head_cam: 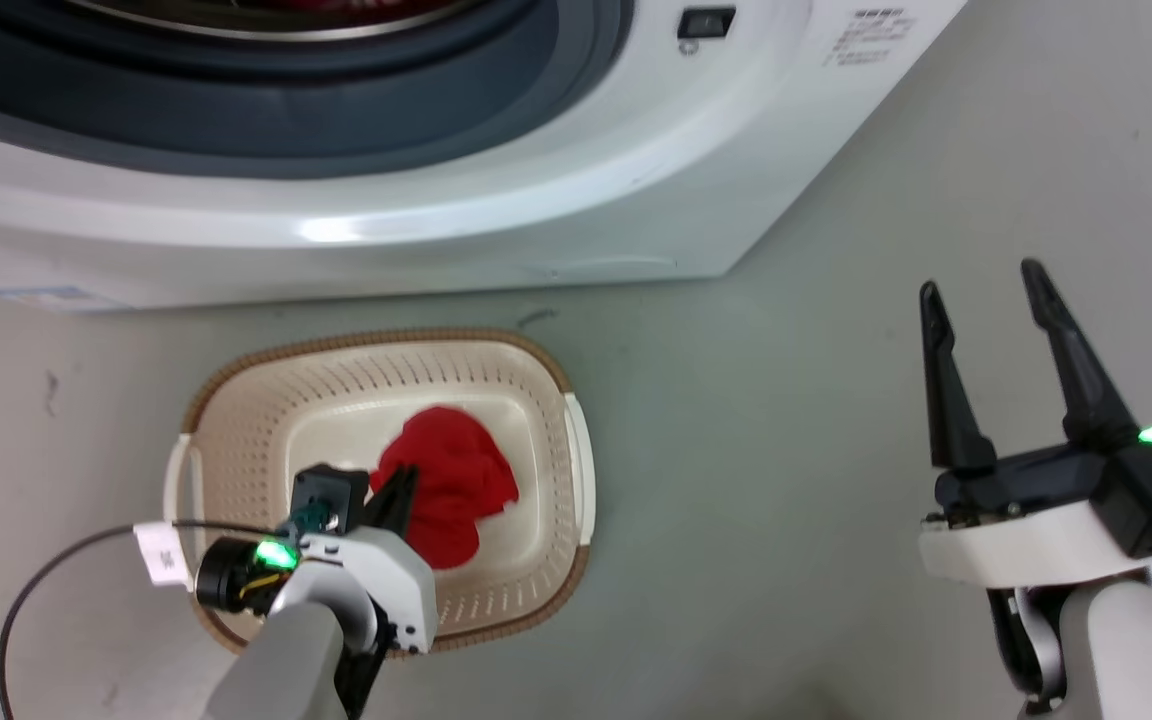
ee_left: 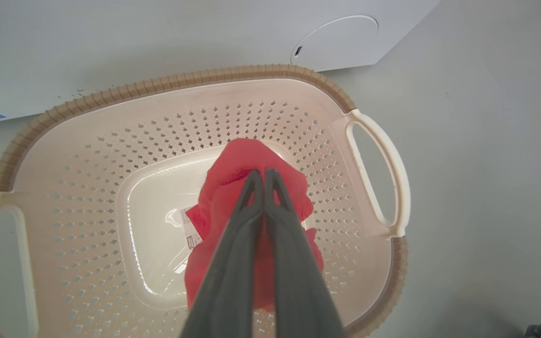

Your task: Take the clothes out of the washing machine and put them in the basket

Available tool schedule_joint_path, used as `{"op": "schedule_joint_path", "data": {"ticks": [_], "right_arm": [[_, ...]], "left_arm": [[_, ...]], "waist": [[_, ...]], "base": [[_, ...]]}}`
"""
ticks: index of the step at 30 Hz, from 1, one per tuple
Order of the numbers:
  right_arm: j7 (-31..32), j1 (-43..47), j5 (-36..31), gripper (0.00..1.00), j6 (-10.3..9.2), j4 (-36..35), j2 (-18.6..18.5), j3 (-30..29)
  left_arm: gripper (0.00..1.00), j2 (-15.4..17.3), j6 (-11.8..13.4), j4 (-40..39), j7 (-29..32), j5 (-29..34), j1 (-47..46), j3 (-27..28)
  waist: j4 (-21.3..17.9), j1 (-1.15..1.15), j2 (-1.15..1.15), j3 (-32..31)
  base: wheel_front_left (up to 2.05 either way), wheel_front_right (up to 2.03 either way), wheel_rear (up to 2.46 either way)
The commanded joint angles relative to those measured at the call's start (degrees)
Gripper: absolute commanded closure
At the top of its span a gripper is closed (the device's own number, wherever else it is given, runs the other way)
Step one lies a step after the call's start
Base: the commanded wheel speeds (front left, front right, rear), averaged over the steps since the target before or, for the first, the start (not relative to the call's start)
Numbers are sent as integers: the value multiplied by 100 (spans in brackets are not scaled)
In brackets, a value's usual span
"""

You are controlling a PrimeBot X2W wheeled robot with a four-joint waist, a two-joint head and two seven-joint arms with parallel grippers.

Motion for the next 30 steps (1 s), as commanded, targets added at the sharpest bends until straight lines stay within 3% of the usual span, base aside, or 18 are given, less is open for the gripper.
{"op": "schedule_joint_path", "data": {"ticks": [1,11,19,20,21,30], "right_arm": [[-12,-154,60,0,-4,-51,3,-21],[-12,-594,165,0,-4,-279,4,-88],[-12,-737,217,0,-4,-311,3,-71],[-12,-737,217,0,-4,-293,3,-68],[-12,-730,214,0,-4,-277,4,-70],[-12,-497,140,0,-4,-157,3,-14]], "left_arm": [[100,17,-30,201,-31,22,-226,-31],[100,96,-64,1797,-29,108,-1514,-243],[100,199,38,2231,149,361,-1917,-550],[8,209,50,2249,154,400,-1913,-599],[0,210,55,2261,131,399,-1902,-619],[0,72,122,2238,-19,267,-1587,-579]], "waist": [[-115,-1,0,464],[-263,-1,0,1485],[-328,-1,0,1726],[-332,-1,0,1702],[-331,-1,0,1668],[-205,-1,0,1046]], "base": [[0,0,0],[0,0,0],[0,0,0],[0,0,0],[0,0,0],[0,0,0]]}}
